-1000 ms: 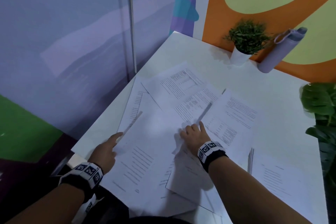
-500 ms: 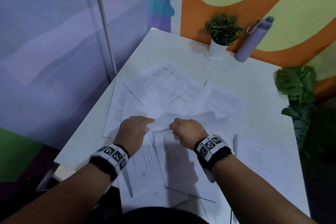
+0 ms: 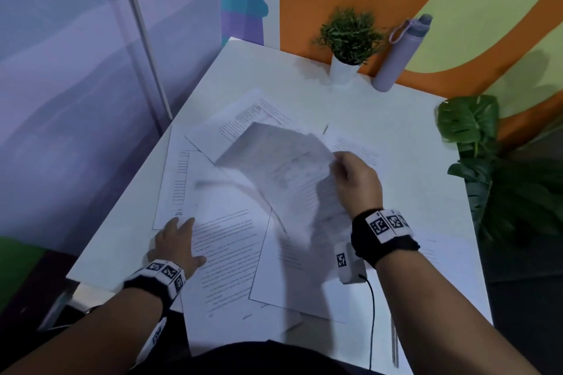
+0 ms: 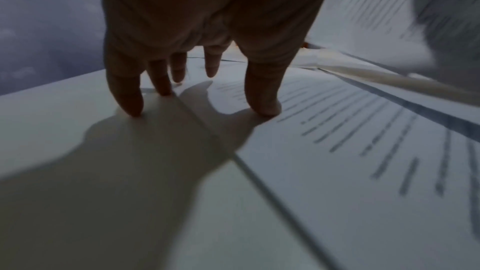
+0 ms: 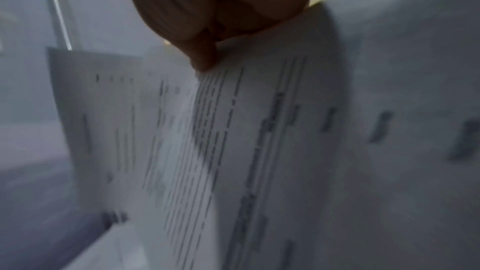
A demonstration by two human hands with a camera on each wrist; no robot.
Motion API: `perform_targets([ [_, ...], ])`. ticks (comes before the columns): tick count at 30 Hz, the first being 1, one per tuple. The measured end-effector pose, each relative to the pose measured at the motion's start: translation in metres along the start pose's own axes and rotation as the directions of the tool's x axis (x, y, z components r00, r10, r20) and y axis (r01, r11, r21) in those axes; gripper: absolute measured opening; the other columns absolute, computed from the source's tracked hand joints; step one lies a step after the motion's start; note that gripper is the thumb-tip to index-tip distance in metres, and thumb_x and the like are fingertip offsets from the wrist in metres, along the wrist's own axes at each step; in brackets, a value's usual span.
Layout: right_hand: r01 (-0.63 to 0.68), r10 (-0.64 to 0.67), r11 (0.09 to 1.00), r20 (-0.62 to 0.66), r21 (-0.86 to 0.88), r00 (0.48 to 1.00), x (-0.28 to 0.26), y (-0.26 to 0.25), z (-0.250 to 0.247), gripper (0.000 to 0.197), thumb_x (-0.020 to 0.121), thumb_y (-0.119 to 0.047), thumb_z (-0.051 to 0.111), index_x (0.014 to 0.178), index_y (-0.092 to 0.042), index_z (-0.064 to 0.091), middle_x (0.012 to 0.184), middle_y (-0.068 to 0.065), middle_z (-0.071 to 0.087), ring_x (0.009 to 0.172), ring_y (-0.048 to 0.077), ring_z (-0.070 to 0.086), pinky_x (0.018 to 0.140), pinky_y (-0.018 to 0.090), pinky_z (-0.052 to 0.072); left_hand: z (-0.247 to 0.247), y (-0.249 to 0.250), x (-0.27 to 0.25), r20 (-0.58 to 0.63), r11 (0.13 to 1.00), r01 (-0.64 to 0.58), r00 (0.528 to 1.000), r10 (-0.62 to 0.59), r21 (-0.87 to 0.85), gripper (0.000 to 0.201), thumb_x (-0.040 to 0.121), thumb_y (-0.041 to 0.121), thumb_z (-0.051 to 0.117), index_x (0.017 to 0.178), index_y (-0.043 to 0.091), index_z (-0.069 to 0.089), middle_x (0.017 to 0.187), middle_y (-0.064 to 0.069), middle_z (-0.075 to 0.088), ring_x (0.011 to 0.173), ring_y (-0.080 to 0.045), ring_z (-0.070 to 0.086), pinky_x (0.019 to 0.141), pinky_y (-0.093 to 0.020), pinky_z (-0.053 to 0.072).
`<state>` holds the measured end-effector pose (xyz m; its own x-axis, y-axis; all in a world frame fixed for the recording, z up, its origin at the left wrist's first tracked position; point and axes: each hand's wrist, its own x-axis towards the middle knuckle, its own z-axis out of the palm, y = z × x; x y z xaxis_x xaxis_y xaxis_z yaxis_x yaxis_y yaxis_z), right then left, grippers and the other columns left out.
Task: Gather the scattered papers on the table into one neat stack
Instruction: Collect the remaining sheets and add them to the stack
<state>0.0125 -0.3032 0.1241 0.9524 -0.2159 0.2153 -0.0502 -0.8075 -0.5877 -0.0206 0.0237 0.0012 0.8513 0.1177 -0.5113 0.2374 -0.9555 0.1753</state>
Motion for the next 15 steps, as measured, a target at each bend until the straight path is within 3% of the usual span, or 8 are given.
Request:
perform_targets([
  [3,-0.142,0.158,0.978,-0.098,0.150,0.983,0.012,0.008,0.000,0.012,0.093,-0.016,0.052,0.084,-0.013,0.059,0.074,0.000,0.061,0.076,0.024,0.055,0.065,0.026,0.040,-0.007,-0.004,0.004,-0.016,0.998,0.061,0.998,-0.061,-0.011,0.103,0.067,0.045,0.076,0.147,0.027,0.013,0.154,-0.013,0.012,0.139,-0.035,0.021,0.111,-0.046,0.031],
  [5,-0.339,0.346,0.931,-0.034,0.136,0.937,0.008,0.027,0.006,0.028,0.094,-0.018,0.050,0.066,-0.017,0.044,0.062,-0.003,0.048,0.071,0.024,0.049,0.060,0.025,0.028,-0.009,-0.007,0.003,-0.034,0.994,0.097,0.995,-0.098,-0.043,0.102,0.067,0.041,0.077,0.146,0.024,0.015,0.148,-0.016,0.020,0.133,-0.036,0.030,0.108,-0.044,0.036],
  [7,-0.495,0.494,0.868,0.049,0.037,0.868,-0.011,0.051,0.018,0.030,0.095,-0.022,0.046,0.068,-0.011,0.045,0.069,0.009,0.053,0.079,0.032,0.056,0.062,0.026,0.027,-0.009,-0.008,0.001,-0.034,0.984,0.136,0.989,-0.141,-0.114,0.101,0.070,0.033,0.077,0.146,0.021,0.013,0.141,-0.019,0.025,0.125,-0.037,0.040,0.102,-0.042,0.041],
  [10,-0.627,0.630,0.775,0.161,-0.077,0.759,-0.046,0.082,0.040,0.029,0.096,-0.024,0.042,0.078,-0.004,0.052,0.095,0.025,0.064,0.089,0.037,0.059,0.069,0.029,0.034,-0.010,-0.012,-0.001,-0.022,0.960,0.194,0.979,-0.202,-0.200,0.106,0.070,0.028,0.078,0.148,0.019,0.005,0.139,-0.023,0.032,0.121,-0.038,0.046,0.098,-0.042,0.043],
  [13,-0.673,0.685,0.728,0.180,-0.132,0.706,-0.069,0.097,0.058,0.034,0.094,-0.024,0.042,0.086,0.004,0.060,0.106,0.030,0.059,0.081,0.036,0.056,0.075,0.035,0.046,-0.009,-0.011,-0.007,-0.061,0.958,0.224,0.969,-0.238,-0.179,0.108,0.068,0.030,0.079,0.147,0.017,0.007,0.140,-0.022,0.031,0.123,-0.038,0.043,0.106,-0.043,0.037],
  [15,-0.696,0.715,0.699,0.177,-0.167,0.676,-0.078,0.095,0.062,0.033,0.093,-0.026,0.044,0.097,0.002,0.061,0.116,0.028,0.052,0.090,0.040,0.057,0.084,0.039,0.050,-0.006,-0.008,-0.012,-0.063,0.950,0.220,0.969,-0.239,-0.220,0.107,0.066,0.025,0.080,0.147,0.018,0.011,0.142,-0.019,0.022,0.120,-0.038,0.044,0.106,-0.042,0.038],
])
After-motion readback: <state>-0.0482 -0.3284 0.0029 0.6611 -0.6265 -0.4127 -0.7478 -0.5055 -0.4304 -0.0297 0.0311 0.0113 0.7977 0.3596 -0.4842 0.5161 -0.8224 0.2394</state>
